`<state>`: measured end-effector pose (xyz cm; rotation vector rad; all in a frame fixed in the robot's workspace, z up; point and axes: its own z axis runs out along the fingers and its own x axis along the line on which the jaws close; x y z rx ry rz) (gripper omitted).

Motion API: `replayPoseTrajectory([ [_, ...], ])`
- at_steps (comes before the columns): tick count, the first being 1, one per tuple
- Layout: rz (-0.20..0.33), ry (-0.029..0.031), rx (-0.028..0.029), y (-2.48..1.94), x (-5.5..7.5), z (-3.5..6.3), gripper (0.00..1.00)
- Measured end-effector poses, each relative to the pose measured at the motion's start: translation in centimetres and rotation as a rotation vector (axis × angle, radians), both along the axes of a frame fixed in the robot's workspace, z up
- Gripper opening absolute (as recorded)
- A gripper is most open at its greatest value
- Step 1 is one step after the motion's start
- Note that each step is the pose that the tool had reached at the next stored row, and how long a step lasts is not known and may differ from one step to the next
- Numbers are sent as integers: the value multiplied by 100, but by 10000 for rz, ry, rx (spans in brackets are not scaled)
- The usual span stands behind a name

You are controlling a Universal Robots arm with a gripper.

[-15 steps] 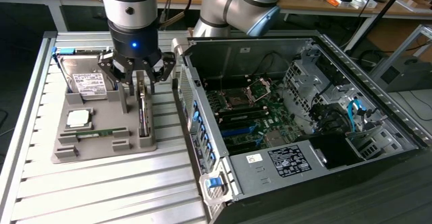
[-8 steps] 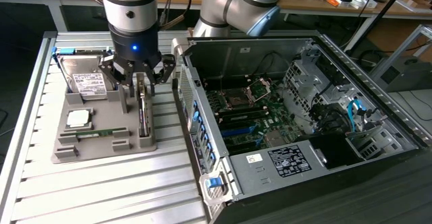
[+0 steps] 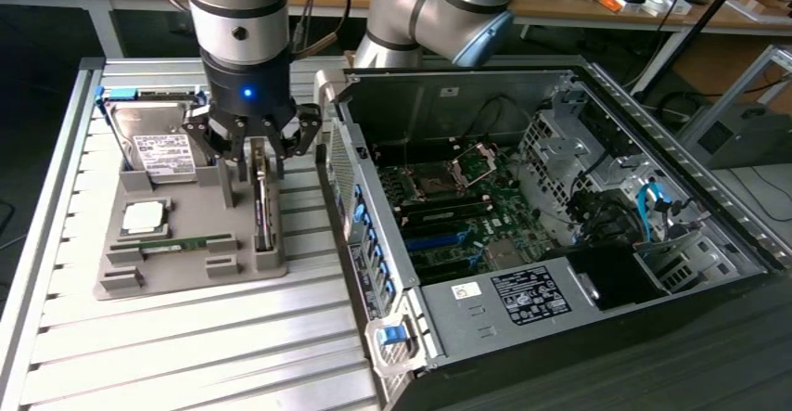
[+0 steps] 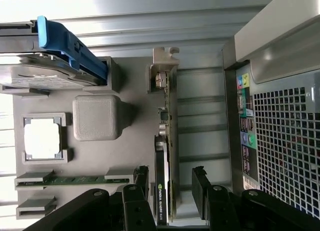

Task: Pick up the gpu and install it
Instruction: 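Pick up the gpu and move the gpu toward the slot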

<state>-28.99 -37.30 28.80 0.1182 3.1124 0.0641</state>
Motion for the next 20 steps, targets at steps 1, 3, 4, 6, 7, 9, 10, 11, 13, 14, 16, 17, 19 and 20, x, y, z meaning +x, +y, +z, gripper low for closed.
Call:
replayPoseTrajectory([
  [1, 0, 0, 0, 0, 0, -6, 48],
  [3, 0, 1, -1, 0, 2, -17, 48],
  [4, 0, 1, -1, 0, 3, -22, 48],
  [6, 0, 0, 0, 0, 5, -35, 48],
  [7, 0, 0, -1, 0, 6, -42, 48],
  [9, 0, 0, -1, 0, 7, -60, 48],
  [10, 0, 0, 0, 0, 8, -74, 48],
  [11, 0, 0, 0, 0, 8, -86, 48],
  [13, 1, -1, 0, 0, 8, -117, 48],
  [14, 0, 0, -1, 5, 8, -138, 48],
  [16, 0, 0, 0, 26, 6, -163, 48],
  [17, 0, 0, 0, 41, 4, -175, 48],
  [19, 1, 0, 0, 52, -6, -188, 48],
  [20, 0, 1, -1, 56, -14, -194, 48],
])
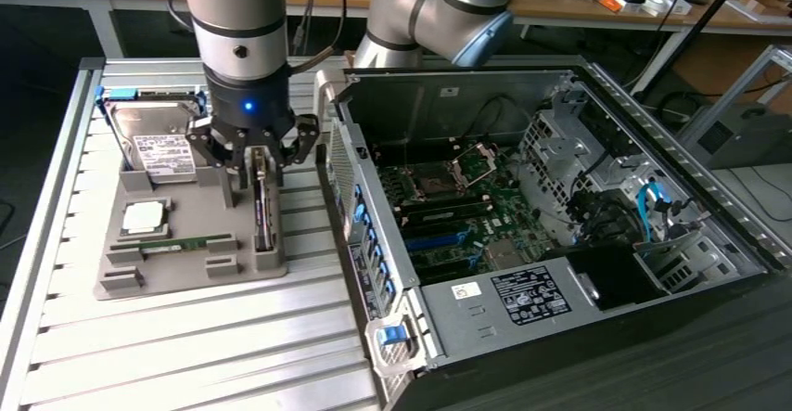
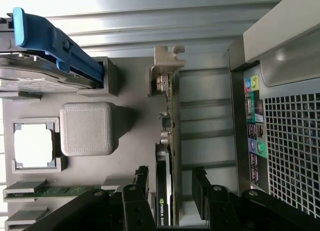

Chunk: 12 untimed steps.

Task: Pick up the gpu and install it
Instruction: 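Pick up the gpu and move the gpu toward the slot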

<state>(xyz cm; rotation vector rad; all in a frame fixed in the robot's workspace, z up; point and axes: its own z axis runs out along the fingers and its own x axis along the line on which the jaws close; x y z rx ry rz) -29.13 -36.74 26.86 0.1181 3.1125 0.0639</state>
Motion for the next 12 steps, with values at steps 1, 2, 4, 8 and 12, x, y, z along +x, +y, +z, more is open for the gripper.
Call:
replayPoseTrajectory([
  [1, -1, -1, 1, 4, -7, -7, 48],
  [2, -1, -1, 1, 7, -10, -13, 48],
  [4, 1, -2, 1, 7, -11, -27, 48],
  [8, 0, 1, 0, 7, -15, -64, 48],
  [12, 0, -1, 1, 7, -16, -115, 48],
])
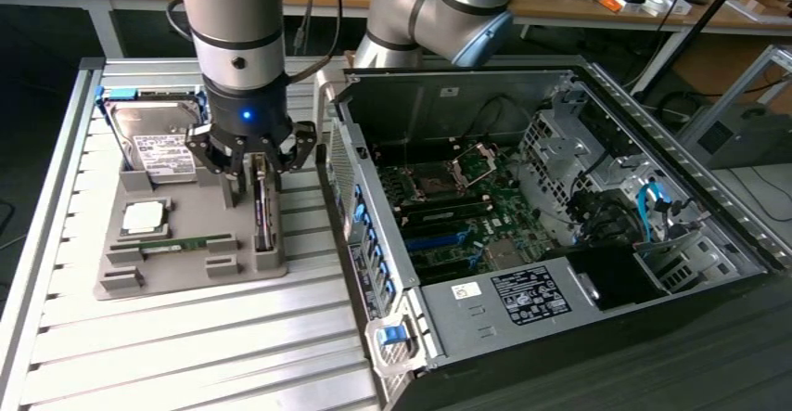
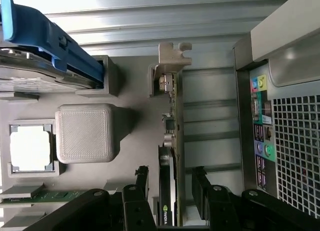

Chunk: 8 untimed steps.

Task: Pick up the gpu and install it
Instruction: 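Pick up the gpu and move the gpu toward the slot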

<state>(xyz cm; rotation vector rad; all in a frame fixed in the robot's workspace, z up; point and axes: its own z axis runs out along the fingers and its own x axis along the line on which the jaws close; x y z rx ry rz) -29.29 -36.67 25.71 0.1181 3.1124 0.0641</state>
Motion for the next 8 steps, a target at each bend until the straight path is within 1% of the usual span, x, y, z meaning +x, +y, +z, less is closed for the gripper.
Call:
replayPoseTrajectory([
  [8, 0, 1, -1, 0, 0, -60, 48],
])
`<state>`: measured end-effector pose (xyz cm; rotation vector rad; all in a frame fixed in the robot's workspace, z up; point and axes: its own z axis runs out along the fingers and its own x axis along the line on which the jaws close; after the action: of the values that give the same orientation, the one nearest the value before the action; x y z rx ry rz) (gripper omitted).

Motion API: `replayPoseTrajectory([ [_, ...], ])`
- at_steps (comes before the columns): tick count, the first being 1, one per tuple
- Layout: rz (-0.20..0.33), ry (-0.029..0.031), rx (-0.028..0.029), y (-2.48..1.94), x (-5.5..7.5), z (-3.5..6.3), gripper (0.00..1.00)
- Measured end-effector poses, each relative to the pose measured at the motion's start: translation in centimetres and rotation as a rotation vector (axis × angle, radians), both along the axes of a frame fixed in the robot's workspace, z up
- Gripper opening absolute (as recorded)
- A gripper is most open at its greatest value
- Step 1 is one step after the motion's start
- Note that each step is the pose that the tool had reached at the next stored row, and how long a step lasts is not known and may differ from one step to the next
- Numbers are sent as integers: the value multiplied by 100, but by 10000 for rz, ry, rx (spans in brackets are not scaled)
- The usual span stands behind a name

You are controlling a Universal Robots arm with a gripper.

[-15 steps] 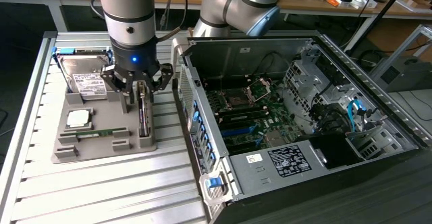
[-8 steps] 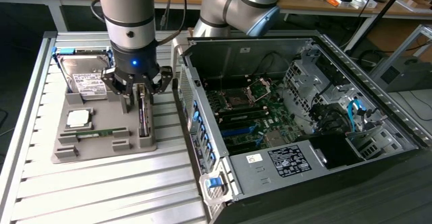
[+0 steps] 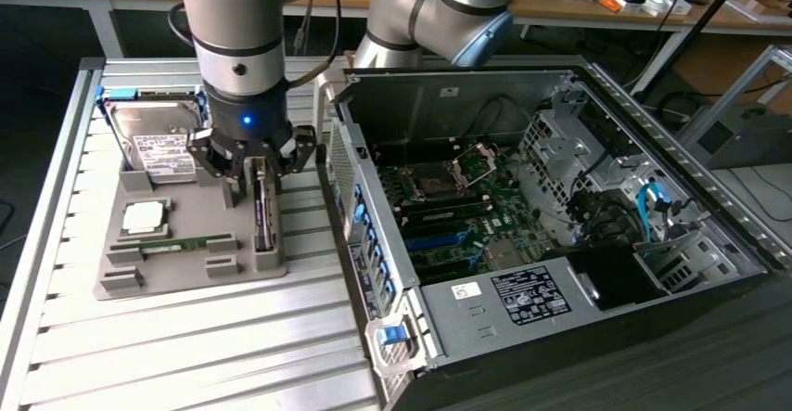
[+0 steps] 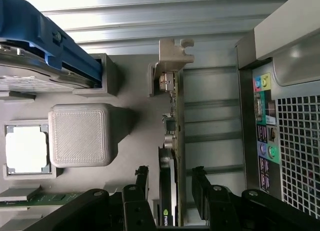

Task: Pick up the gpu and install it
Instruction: 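Pick up the gpu and move the gpu toward the slot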

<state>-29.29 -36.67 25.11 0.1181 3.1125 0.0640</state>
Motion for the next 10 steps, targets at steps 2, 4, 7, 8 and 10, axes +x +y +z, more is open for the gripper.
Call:
replayPoseTrajectory([
  [2, 0, 0, 0, 0, 0, -14, 48],
  [4, 0, 1, -1, 0, 0, -25, 48],
  [7, 0, 2, -2, 0, 0, -30, 48],
  [8, 0, 1, -1, 0, 0, -31, 48],
  [10, -1, 1, 0, 0, 0, -32, 48],
])
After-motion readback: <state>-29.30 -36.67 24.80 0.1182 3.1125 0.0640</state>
